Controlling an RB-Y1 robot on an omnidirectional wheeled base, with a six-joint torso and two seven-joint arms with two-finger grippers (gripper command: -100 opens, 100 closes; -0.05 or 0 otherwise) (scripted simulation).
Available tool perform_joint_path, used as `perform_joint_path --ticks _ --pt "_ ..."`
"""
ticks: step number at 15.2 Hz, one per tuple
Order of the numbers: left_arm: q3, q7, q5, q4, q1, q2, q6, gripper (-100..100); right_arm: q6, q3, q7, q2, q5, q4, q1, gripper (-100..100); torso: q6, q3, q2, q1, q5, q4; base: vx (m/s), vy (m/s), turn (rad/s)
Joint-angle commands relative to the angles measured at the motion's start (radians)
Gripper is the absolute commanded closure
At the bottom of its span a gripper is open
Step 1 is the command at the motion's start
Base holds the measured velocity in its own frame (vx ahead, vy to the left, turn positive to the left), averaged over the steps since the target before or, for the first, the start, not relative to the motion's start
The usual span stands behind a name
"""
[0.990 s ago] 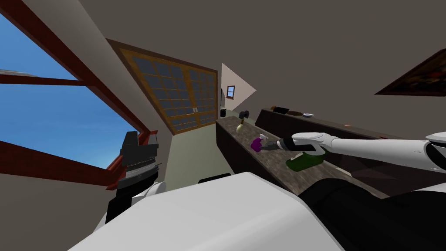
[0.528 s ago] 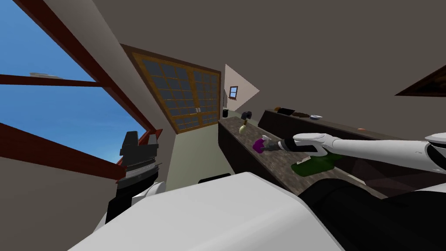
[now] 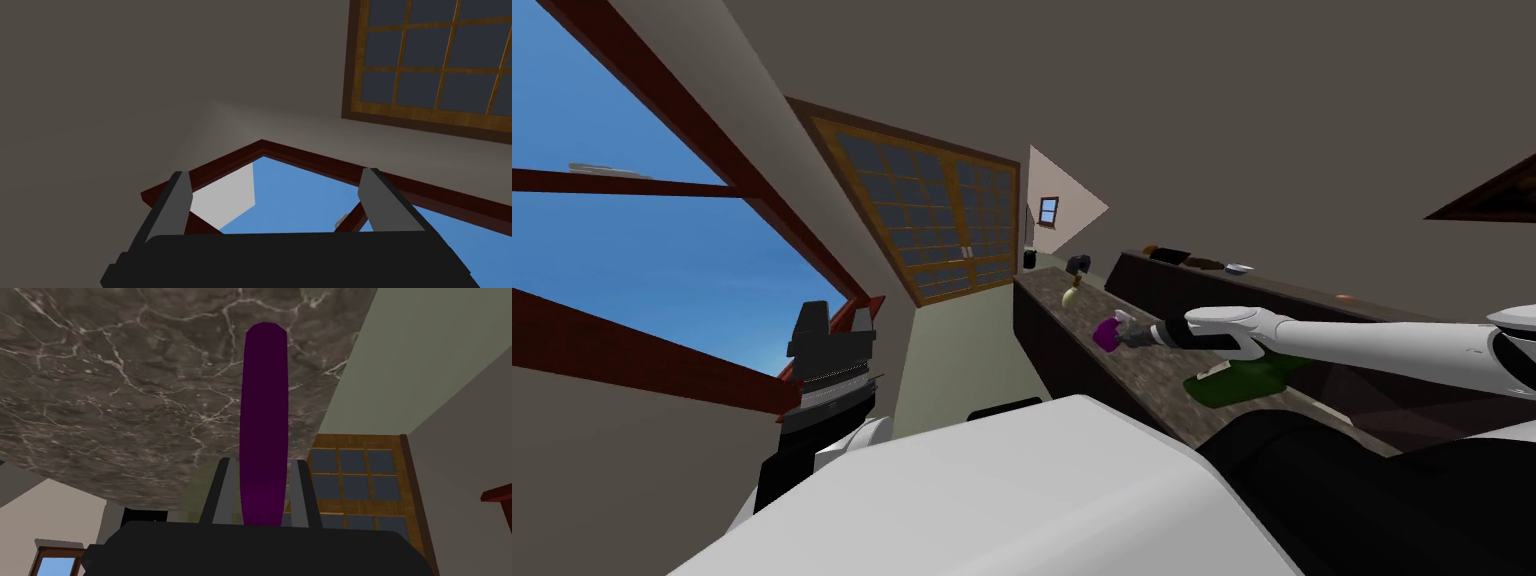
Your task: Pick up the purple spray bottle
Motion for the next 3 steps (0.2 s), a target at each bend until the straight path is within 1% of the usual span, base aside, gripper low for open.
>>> perform_joint_path --ticks 1,2,3 --pt "0.0 0.0 0.0 0.0 0.0 0.0 0.0 0 -0.013 0.002 -0.03 -0.025 0.013 -0.004 -0.023 100 0.0 0.0 0.0 0.0 0.0 0.0 -0.035 -0.022 -0.159" --pt "0.0 0.0 0.0 0.0 0.0 0.0 0.0 0 -0.017 -0.001 -0.036 -0.038 0.009 -0.008 -0.024 100 0.0 0.001 0.001 -0.001 0.0 0.0 -0.044 -0.031 -0.119" --pt "0.0 0.0 0.0 0.0 0.0 0.0 0.0 0 -0.012 -0.004 -0.01 -0.026 -0.006 -0.002 -0.008 100 0.0 0.002 0.003 -0.001 0.0 0.001 -0.026 -0.021 -0.038"
